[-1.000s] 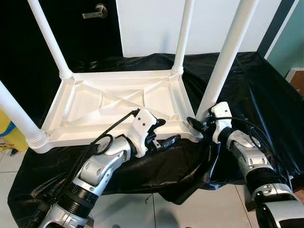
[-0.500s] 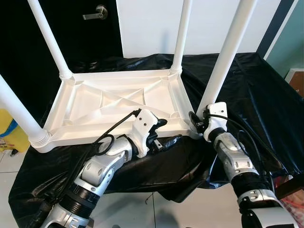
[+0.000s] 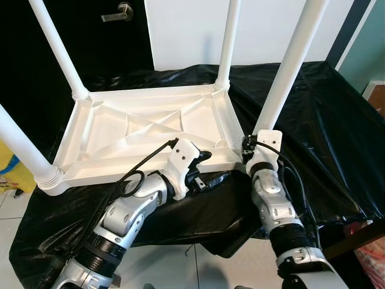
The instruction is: Building children table
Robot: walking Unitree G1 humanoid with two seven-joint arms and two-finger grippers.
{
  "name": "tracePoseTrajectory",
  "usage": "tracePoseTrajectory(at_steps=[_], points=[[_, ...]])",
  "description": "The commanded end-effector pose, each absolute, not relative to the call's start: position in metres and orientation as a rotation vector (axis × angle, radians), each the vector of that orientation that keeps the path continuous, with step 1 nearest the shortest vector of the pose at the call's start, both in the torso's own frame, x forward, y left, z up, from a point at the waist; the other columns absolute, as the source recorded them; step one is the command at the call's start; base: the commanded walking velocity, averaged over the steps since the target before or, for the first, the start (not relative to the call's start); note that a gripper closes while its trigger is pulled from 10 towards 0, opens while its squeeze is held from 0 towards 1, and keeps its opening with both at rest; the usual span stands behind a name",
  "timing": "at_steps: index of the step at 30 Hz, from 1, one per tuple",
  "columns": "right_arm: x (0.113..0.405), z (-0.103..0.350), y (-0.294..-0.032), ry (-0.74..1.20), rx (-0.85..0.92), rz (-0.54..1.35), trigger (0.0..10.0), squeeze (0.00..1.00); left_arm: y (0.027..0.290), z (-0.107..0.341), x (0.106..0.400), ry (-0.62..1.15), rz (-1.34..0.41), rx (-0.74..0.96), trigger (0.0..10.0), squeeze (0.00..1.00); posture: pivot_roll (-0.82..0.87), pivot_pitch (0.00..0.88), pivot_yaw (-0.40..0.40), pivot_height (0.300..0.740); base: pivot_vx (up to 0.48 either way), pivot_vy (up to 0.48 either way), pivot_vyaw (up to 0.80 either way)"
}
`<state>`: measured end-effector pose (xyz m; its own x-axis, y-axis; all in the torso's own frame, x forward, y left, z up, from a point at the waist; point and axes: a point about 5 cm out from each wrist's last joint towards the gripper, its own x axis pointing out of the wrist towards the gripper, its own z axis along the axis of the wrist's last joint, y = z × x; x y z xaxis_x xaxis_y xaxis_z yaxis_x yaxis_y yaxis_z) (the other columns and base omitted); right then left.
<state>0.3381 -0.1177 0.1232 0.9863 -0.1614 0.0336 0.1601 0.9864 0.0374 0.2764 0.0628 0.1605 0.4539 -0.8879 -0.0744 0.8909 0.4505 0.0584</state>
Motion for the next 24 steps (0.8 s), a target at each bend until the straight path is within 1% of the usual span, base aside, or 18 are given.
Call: tracePoseTrajectory(at_steps=[1, 6, 7, 12, 13, 15, 16, 18, 20, 21, 24], points=[[0.335, 0.106, -0.115, 0.044, 0.034, -0.171, 10.0, 0.00, 0.059, 0.162, 0.270, 0.041, -1.204, 0.097, 10.0, 0.00, -0.08, 0.058, 0.019, 0.740, 0.000, 0.000, 0.00], [0.335, 0.113, -0.118, -0.010, 0.036, -0.161, 10.0, 0.00, 0.060, 0.162, 0.271, 0.041, -1.207, 0.107, 10.0, 0.00, -0.09, 0.062, 0.025, 0.740, 0.000, 0.000, 0.00], [0.335, 0.116, -0.121, -0.030, 0.038, -0.151, 10.0, 1.00, 0.060, 0.163, 0.272, 0.039, -1.205, 0.105, 10.0, 0.00, -0.09, 0.063, 0.029, 0.740, 0.000, 0.000, 0.00], [0.333, 0.126, -0.125, -0.100, 0.038, -0.119, 10.0, 1.00, 0.062, 0.164, 0.272, 0.030, -1.198, 0.102, 10.0, 0.00, -0.09, 0.066, 0.020, 0.740, 0.000, 0.000, 0.00], [0.329, 0.131, -0.126, -0.145, 0.027, -0.097, 10.0, 0.40, 0.063, 0.165, 0.274, 0.023, -1.183, 0.101, 10.0, 0.00, -0.09, 0.068, 0.017, 0.740, 0.000, 0.000, 0.00], [0.325, 0.135, -0.126, -0.175, 0.018, -0.085, 10.0, 0.40, 0.064, 0.165, 0.275, 0.017, -1.172, 0.099, 10.0, 0.00, -0.09, 0.068, 0.016, 0.740, 0.000, 0.000, 0.00], [0.320, 0.138, -0.127, -0.210, 0.015, -0.072, 10.0, 0.00, 0.065, 0.166, 0.275, 0.008, -1.161, 0.102, 10.0, 0.00, -0.08, 0.064, 0.011, 0.740, 0.000, 0.000, 0.00], [0.317, 0.139, -0.127, -0.230, 0.014, -0.066, 10.0, 0.00, 0.065, 0.167, 0.276, 0.003, -1.155, 0.105, 10.0, 0.00, -0.08, 0.064, 0.011, 0.740, 0.000, 0.000, 0.00], [0.308, 0.139, -0.130, -0.268, 0.000, -0.058, 10.0, 0.00, 0.066, 0.169, 0.278, -0.011, -1.137, 0.107, 10.0, 0.00, -0.08, 0.062, 0.008, 0.740, 0.000, 0.000, 0.00], [0.295, 0.136, -0.135, -0.267, 0.003, -0.053, 10.0, 0.00, 0.067, 0.170, 0.281, -0.029, -1.113, 0.124, 10.0, 0.00, -0.08, 0.059, -0.003, 0.740, 0.000, 0.000, 0.00], [0.291, 0.134, -0.137, -0.259, 0.011, -0.052, 10.0, 0.00, 0.068, 0.171, 0.281, -0.034, -1.105, 0.131, 10.0, 0.00, -0.08, 0.060, -0.004, 0.740, 0.000, 0.000, 0.00]])
